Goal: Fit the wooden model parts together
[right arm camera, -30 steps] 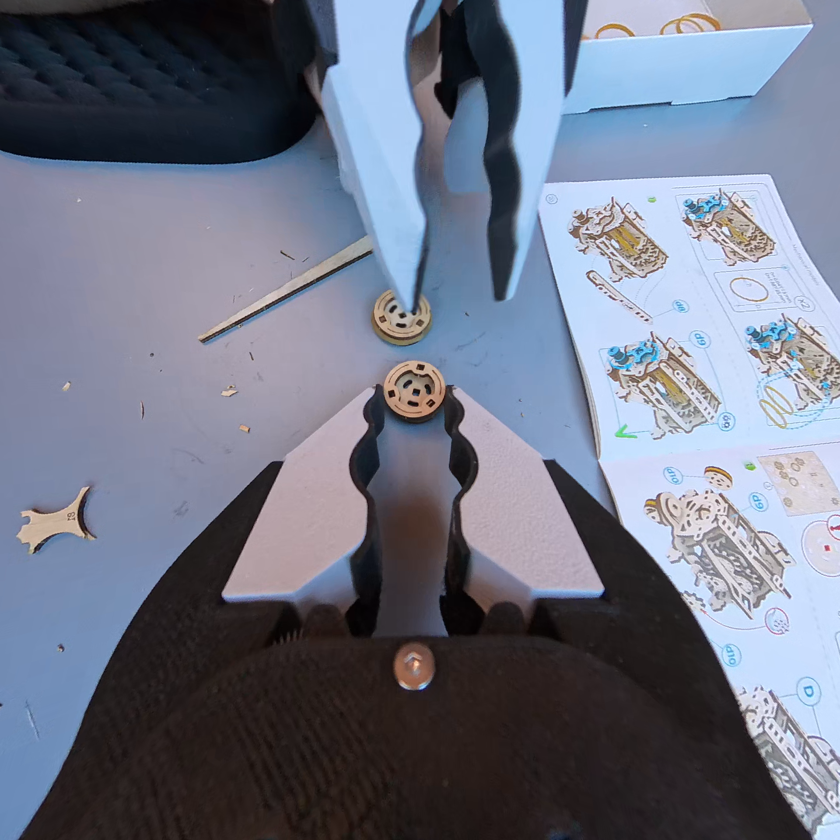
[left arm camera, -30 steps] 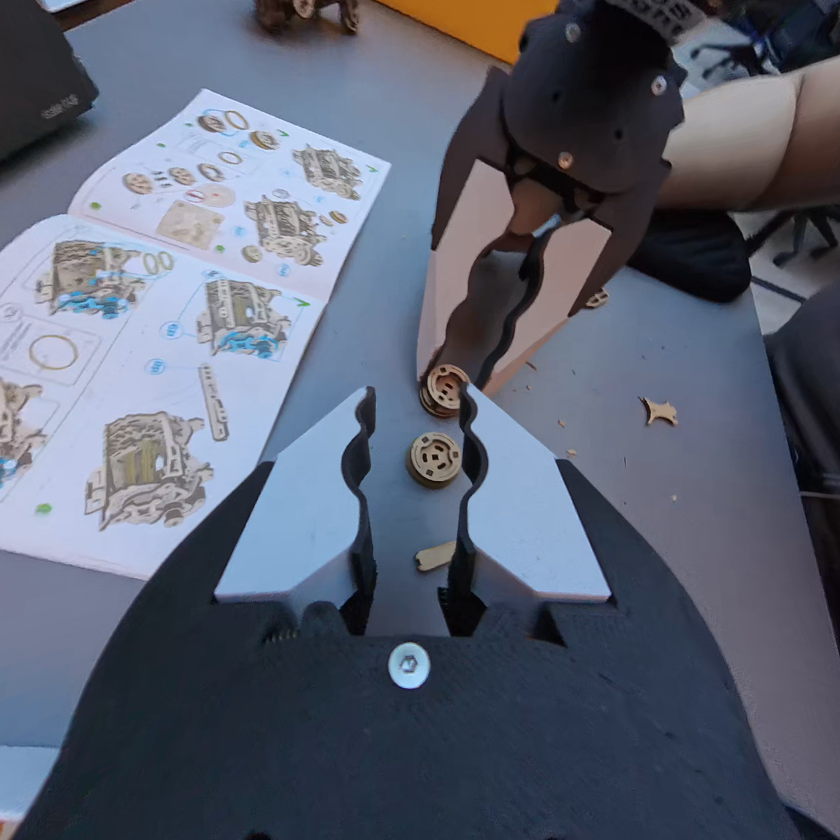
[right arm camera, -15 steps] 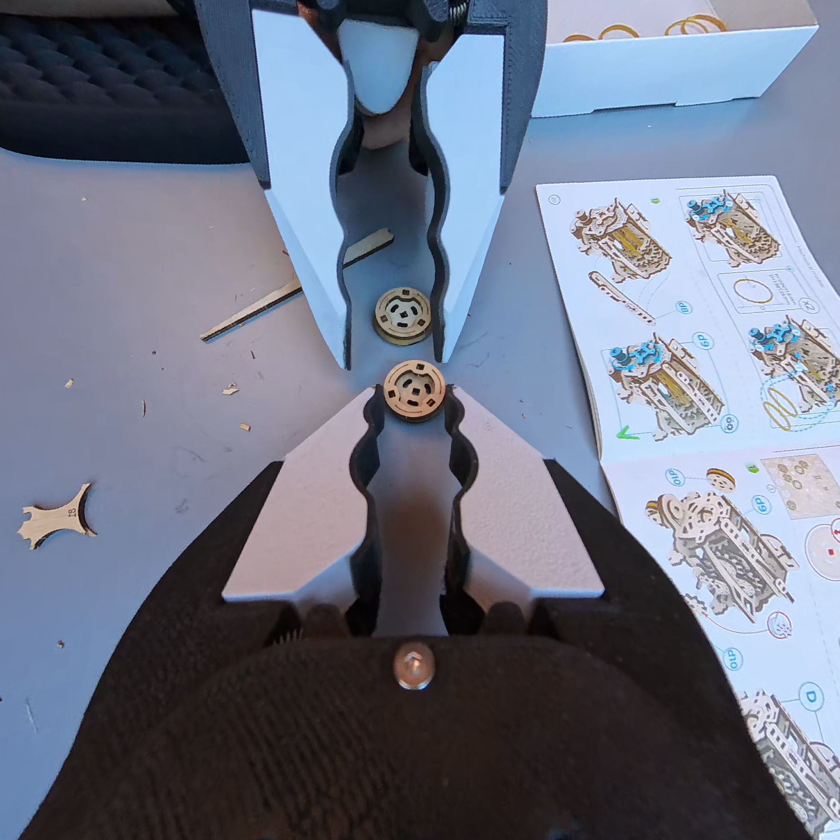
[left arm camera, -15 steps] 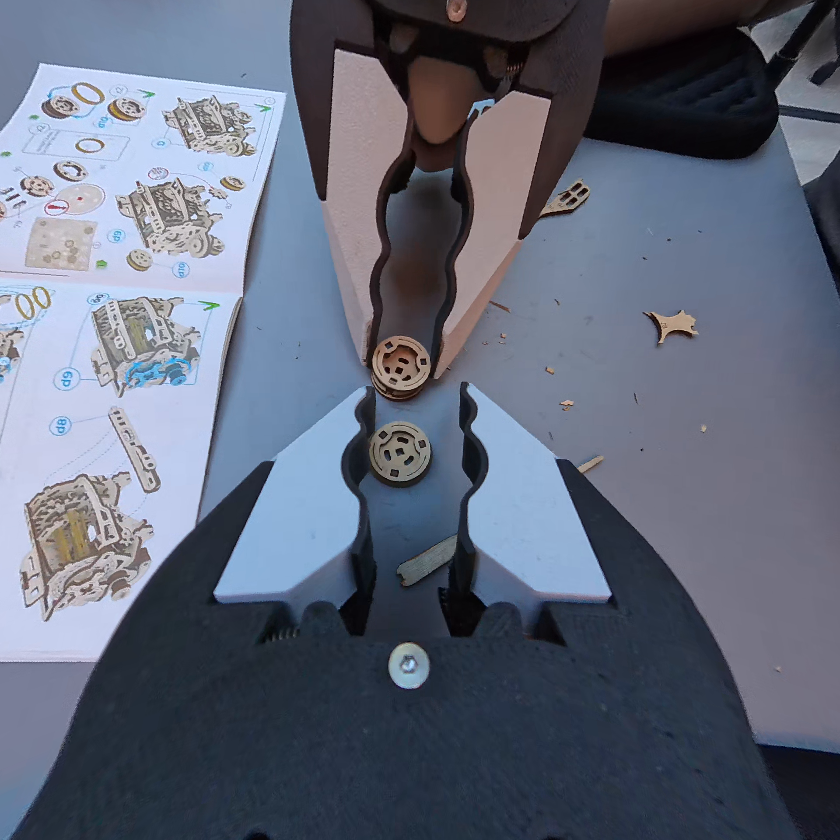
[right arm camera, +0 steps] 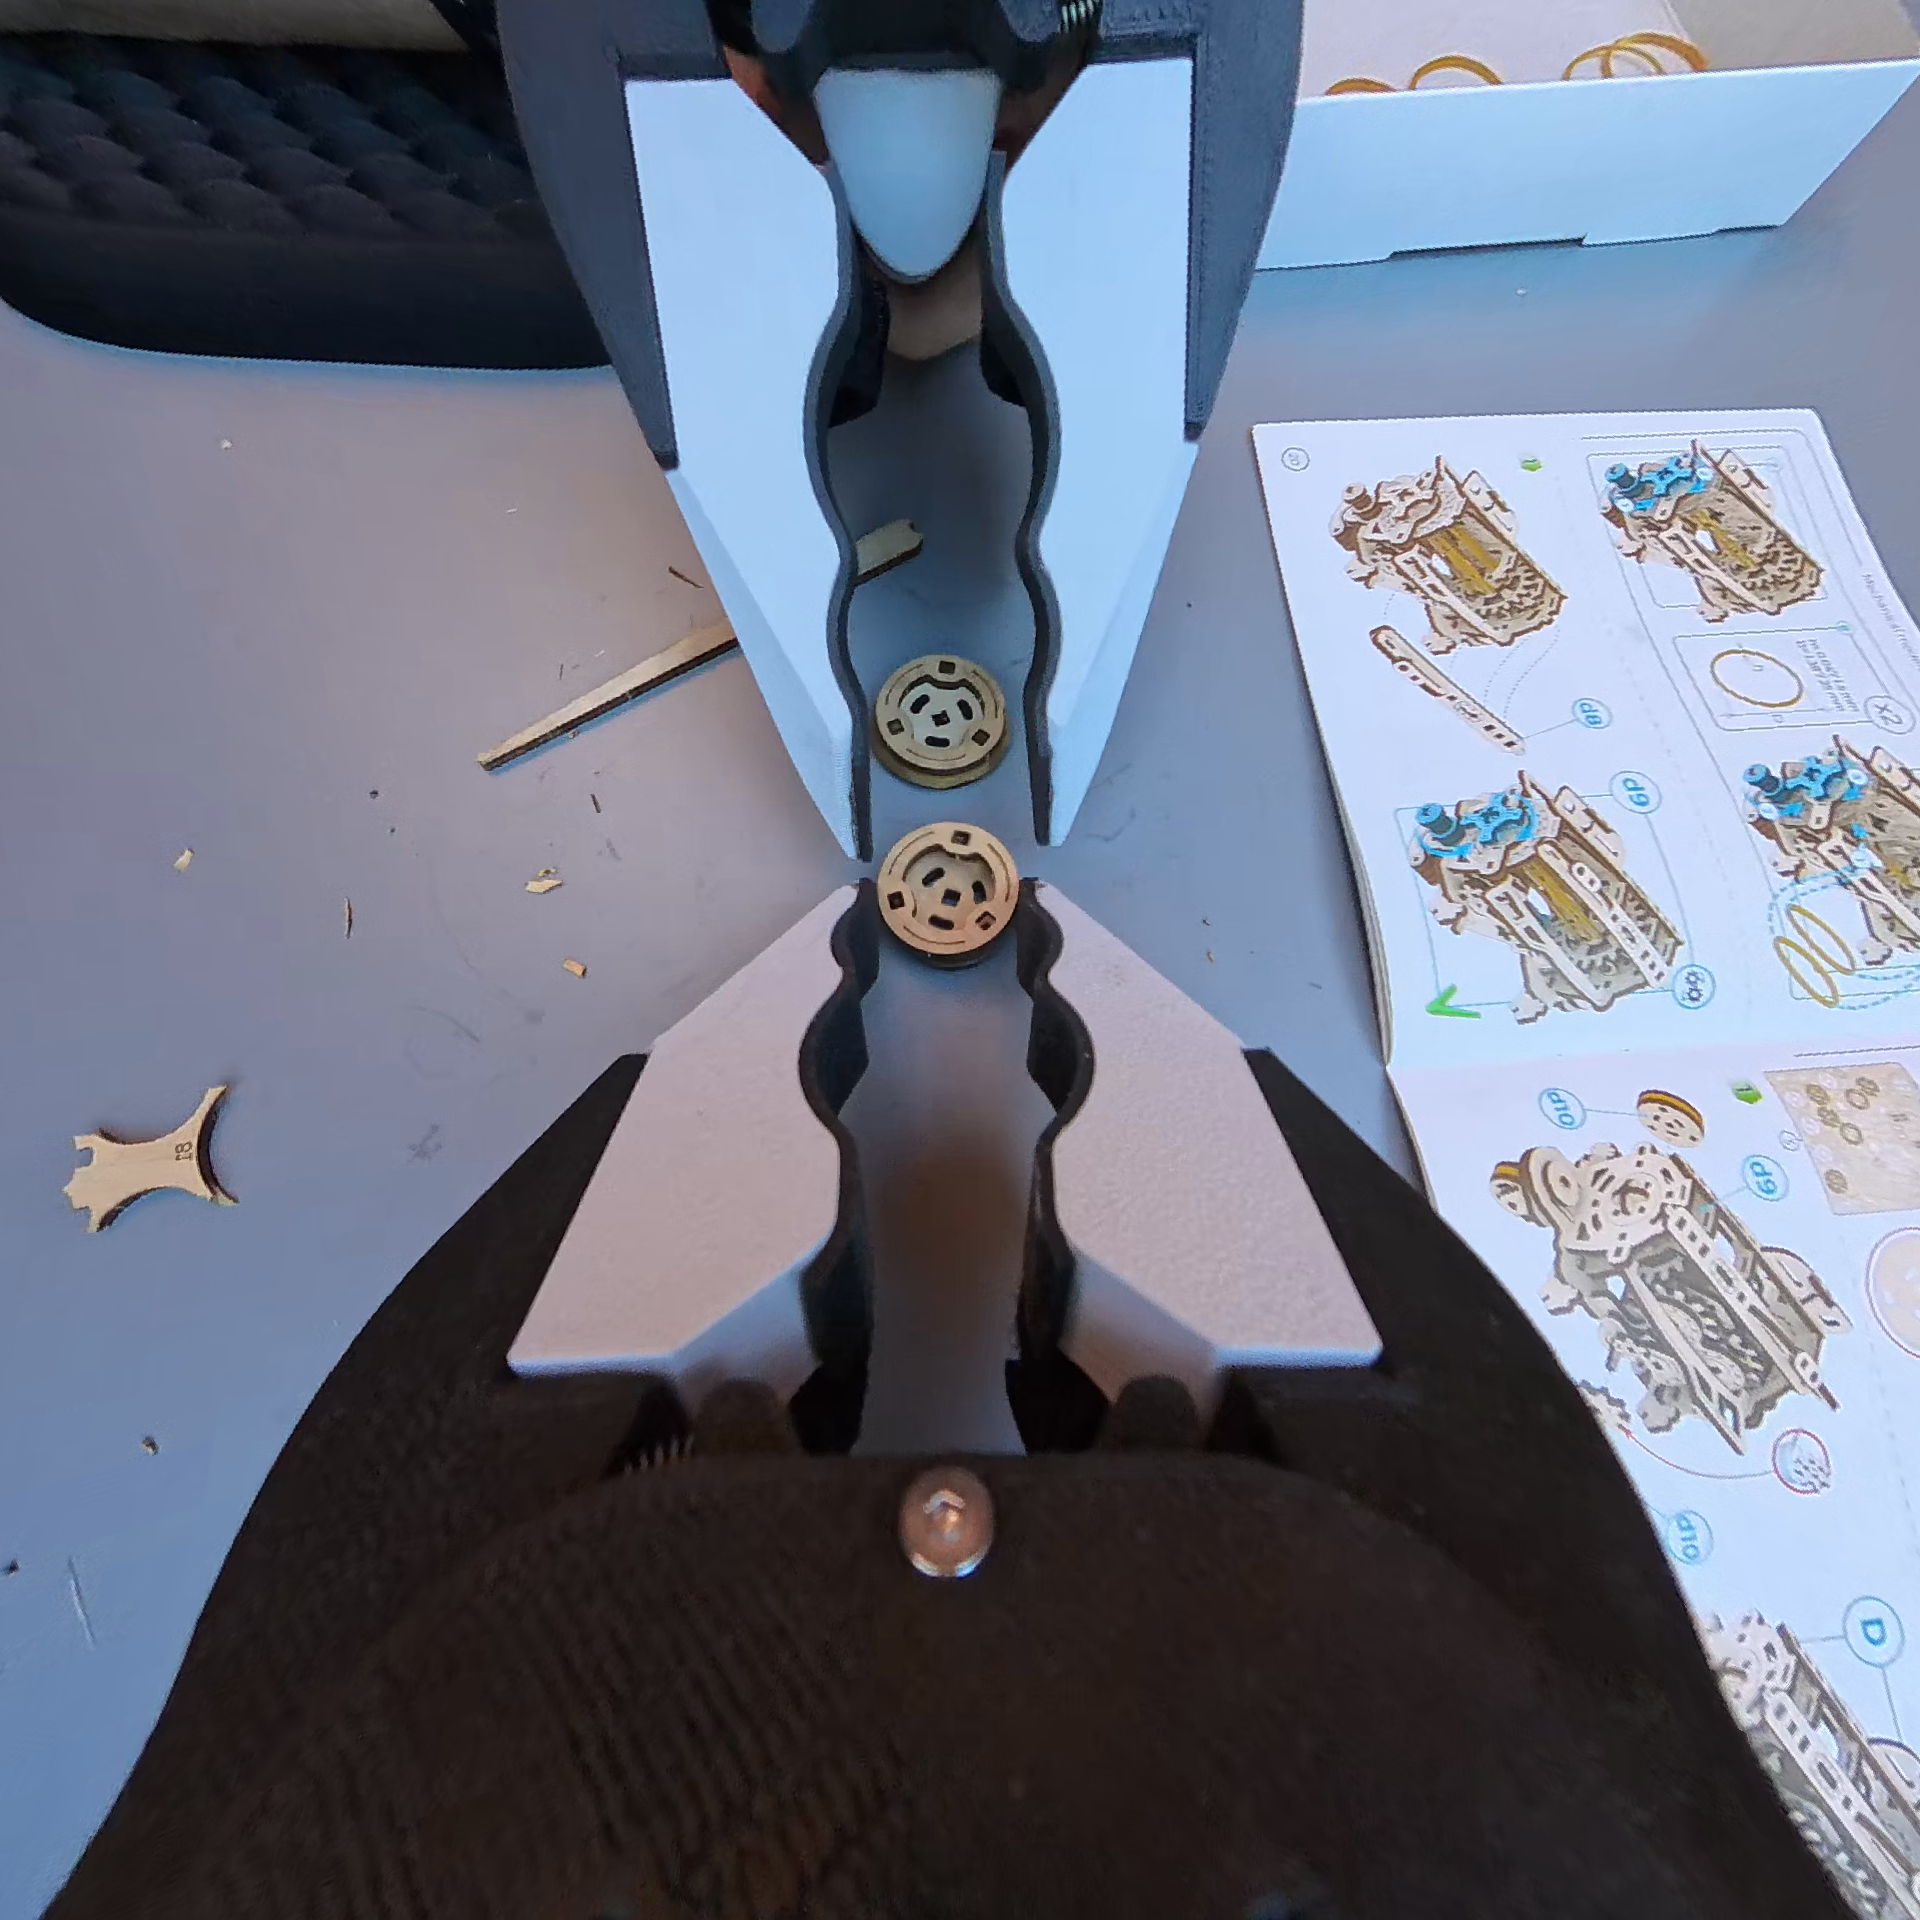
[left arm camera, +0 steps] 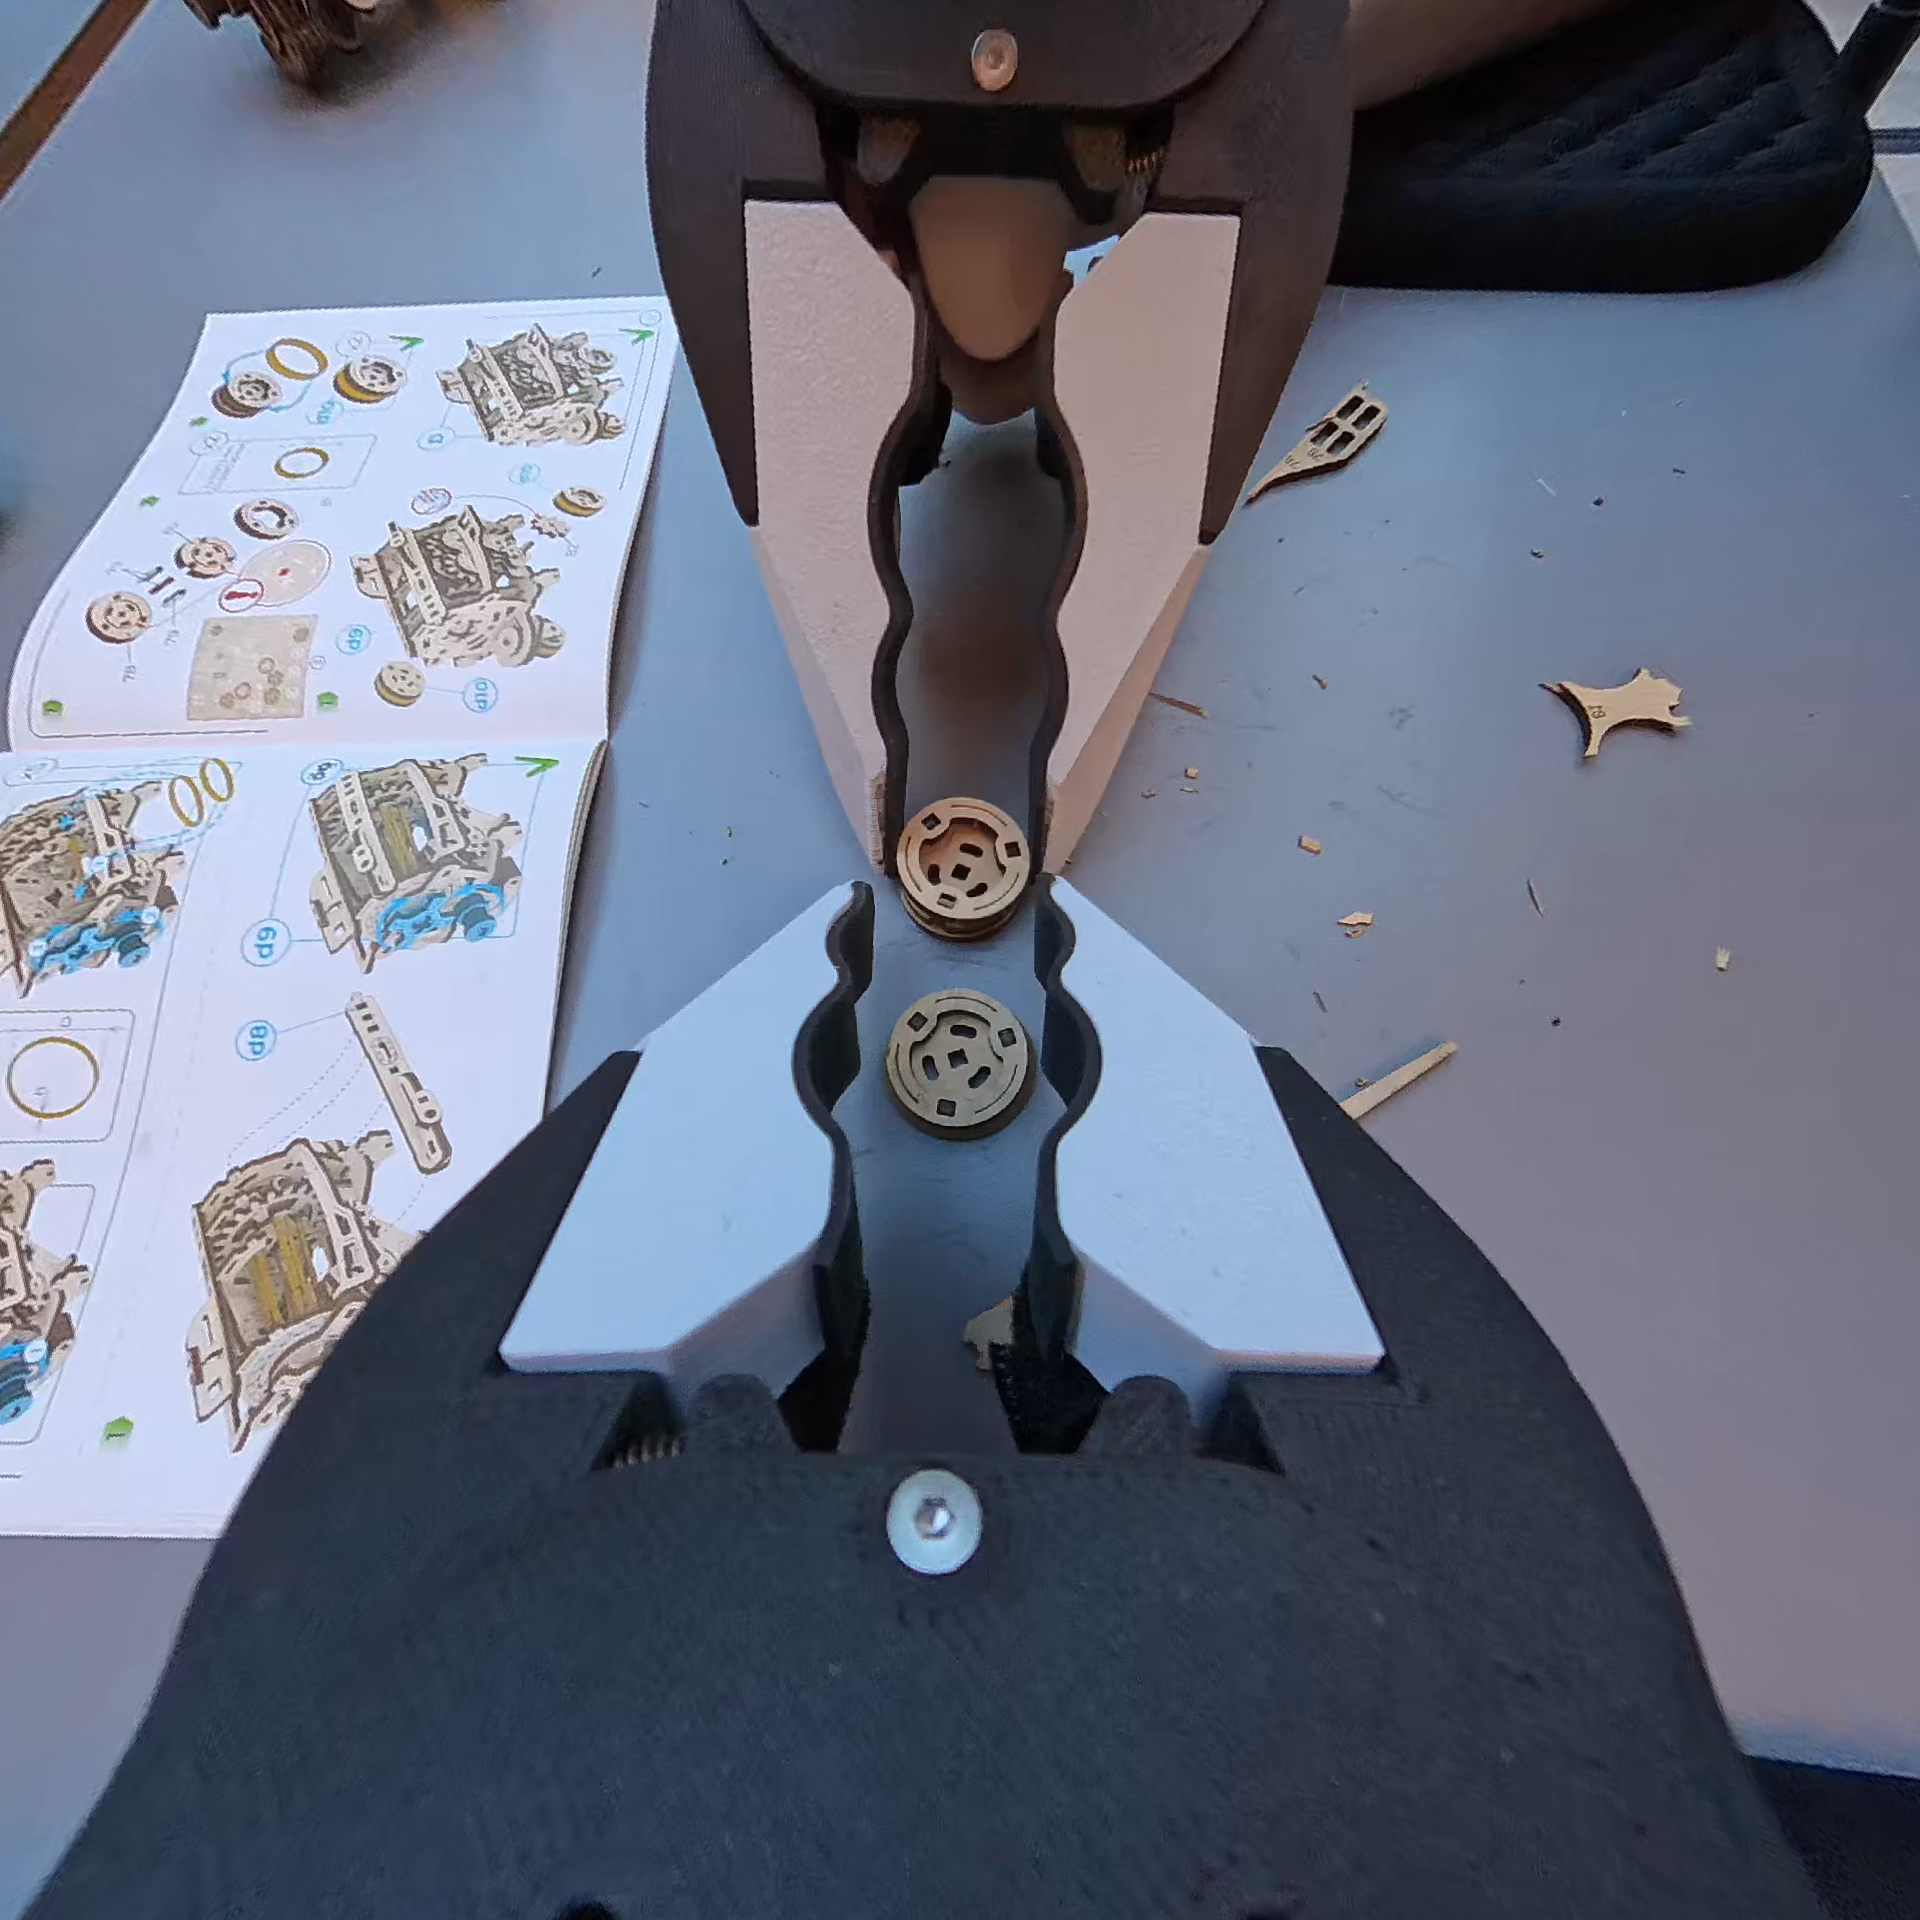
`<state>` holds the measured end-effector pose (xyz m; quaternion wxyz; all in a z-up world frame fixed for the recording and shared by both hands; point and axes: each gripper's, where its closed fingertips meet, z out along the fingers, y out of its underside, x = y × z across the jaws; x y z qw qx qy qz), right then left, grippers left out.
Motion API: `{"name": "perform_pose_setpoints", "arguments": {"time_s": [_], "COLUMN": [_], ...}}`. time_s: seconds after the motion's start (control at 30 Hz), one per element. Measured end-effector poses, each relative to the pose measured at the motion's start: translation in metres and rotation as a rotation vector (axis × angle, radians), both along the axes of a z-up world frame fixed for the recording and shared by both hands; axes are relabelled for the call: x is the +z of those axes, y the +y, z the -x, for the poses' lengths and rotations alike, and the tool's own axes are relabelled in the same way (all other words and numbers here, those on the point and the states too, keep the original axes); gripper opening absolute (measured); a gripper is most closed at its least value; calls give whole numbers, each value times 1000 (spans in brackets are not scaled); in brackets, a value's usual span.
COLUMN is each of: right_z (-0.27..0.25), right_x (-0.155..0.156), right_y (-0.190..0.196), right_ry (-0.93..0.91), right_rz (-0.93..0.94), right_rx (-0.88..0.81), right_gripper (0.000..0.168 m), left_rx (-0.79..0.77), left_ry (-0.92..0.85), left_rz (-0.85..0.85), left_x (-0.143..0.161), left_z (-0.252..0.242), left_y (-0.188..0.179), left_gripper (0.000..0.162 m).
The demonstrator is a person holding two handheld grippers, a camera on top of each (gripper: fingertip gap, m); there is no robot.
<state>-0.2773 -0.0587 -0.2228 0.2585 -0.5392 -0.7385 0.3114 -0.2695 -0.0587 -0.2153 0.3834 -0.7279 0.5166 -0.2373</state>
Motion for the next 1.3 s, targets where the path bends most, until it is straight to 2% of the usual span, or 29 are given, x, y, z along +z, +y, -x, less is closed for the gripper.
{"name": "perform_pose_setpoints", "arguments": {"time_s": [0.23,0.8,0.9,1.2,1.3], "right_z": [0,-2,-5,-10,-12], "right_x": [0,-2,0,25,23], "right_y": [-2,-1,1,0,3], "right_ry": [-2,-6,-3,125,120], "right_rz": [18,9,-1,167,188], "right_rx": [7,8,18,64,62], "right_gripper": [25,26,32,28,26], "left_rx": [-28,-38,-42,-53,-55], "left_ry": [19,39,49,55,54], "left_rz": [-79,-116,-121,-140,-142], "left_x": [1,-1,-2,-2,-2], "left_z": [-4,-6,-5,-6,-6], "left_y": [-2,-3,-4,-6,-6], "left_gripper": [21,19,19,17,16]}}
